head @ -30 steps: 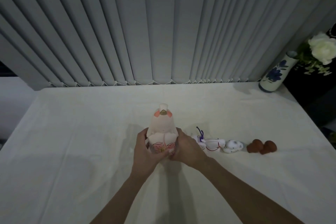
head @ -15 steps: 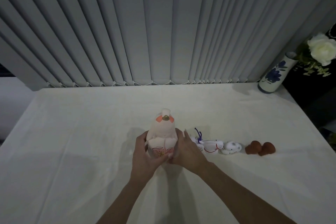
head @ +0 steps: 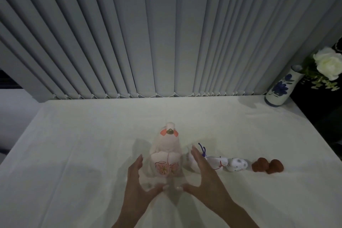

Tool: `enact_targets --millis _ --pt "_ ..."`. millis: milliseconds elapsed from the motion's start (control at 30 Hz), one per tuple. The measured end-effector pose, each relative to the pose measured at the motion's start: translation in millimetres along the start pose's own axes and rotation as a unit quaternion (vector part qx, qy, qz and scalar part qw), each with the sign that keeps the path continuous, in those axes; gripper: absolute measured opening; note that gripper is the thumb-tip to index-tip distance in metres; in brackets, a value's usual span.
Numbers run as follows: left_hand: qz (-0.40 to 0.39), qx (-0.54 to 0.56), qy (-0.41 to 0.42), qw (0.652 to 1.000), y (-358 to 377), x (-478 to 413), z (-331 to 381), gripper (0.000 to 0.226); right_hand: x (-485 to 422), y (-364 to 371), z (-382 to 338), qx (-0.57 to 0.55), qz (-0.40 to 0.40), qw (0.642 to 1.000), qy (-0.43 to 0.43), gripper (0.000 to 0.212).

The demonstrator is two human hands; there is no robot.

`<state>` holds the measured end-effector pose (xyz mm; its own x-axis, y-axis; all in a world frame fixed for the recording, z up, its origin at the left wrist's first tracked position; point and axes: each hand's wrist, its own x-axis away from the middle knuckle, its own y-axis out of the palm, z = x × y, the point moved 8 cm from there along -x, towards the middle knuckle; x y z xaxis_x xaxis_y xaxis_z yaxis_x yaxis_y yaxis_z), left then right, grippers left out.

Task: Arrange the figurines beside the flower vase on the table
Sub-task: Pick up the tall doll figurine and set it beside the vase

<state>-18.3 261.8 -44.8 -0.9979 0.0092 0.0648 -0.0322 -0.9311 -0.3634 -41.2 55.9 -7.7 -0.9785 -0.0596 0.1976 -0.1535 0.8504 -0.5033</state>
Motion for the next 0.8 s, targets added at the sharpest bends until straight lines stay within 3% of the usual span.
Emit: enact_targets --millis 100,267,567,800 --pt "-0.031 0.004 0.007 0.999 3 -2 2 0.112 -4 4 -2 0.011 -0.012 1.0 0.009 0.105" --pt "-0.1 0.049 0.012 0.994 23 -25 24 0.101 -38 17 -39 -0.034 -0.048 0.997 -0.056 0.087" --pt "-0.045 0.027 0.006 0.999 7 -56 31 0.075 -75 24 -37 0.029 -0.023 0.998 -0.045 0.081" --pt "-0.064 -0.002 0.058 0.996 43 -131 107 0.078 -122 -65 -50 0.028 0.059 0.996 -0.053 0.086"
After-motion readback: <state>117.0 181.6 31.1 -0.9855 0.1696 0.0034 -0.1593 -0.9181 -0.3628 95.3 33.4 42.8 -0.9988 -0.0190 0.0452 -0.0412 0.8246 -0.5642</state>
